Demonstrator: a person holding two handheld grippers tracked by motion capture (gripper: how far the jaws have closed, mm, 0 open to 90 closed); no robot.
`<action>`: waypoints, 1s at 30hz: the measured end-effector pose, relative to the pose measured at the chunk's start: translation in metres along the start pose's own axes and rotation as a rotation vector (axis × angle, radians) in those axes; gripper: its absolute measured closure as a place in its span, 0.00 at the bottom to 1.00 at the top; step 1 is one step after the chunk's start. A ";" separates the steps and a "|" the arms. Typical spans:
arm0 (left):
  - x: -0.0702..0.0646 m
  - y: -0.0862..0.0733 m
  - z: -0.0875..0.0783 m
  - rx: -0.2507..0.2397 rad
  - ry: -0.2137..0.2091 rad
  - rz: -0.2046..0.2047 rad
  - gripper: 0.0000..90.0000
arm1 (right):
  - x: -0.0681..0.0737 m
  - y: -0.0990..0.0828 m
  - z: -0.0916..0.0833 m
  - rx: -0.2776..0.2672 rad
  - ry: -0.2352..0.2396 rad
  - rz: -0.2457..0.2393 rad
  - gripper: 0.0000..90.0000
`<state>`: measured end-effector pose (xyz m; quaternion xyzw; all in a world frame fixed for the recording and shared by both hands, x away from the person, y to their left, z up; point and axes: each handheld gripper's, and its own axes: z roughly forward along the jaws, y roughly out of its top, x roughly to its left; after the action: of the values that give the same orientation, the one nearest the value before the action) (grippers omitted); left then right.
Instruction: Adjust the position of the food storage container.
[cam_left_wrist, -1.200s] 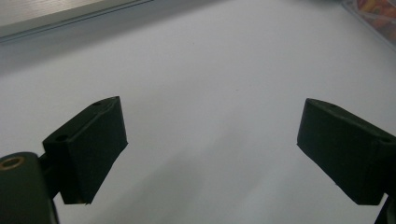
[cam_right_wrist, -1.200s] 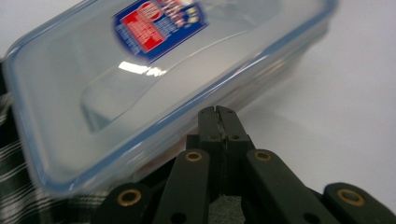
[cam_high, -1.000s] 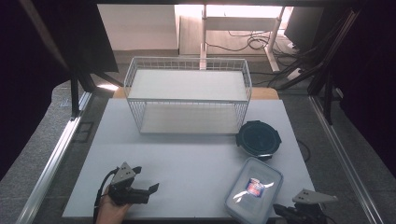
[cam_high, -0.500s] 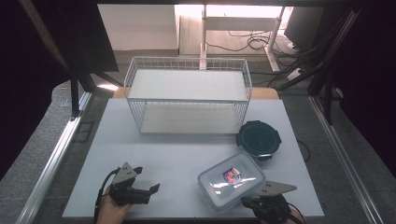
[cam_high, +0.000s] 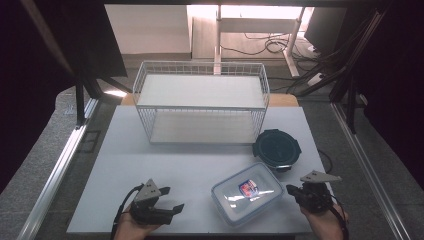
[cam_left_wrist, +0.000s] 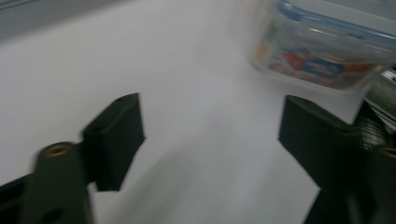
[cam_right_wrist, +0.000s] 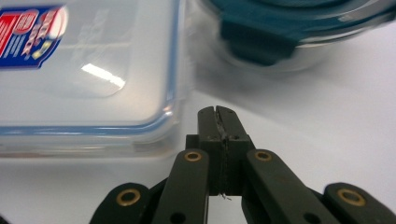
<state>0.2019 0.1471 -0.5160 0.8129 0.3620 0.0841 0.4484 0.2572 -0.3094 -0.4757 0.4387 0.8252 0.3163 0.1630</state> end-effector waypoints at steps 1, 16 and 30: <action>0.000 0.000 0.000 0.000 0.000 0.000 0.45 | 0.000 0.000 0.000 0.000 0.000 0.000 0.99; -0.021 0.004 0.021 0.100 -0.069 0.045 0.96 | 0.049 0.007 0.013 0.013 0.140 -0.032 0.99; 0.028 0.001 0.004 0.065 0.019 -0.138 1.00 | 0.089 0.026 0.048 0.046 0.188 -0.077 0.99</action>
<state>0.2247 0.1630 -0.5231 0.7994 0.4238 0.0488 0.4231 0.2490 -0.2068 -0.4938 0.3787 0.8601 0.3306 0.0869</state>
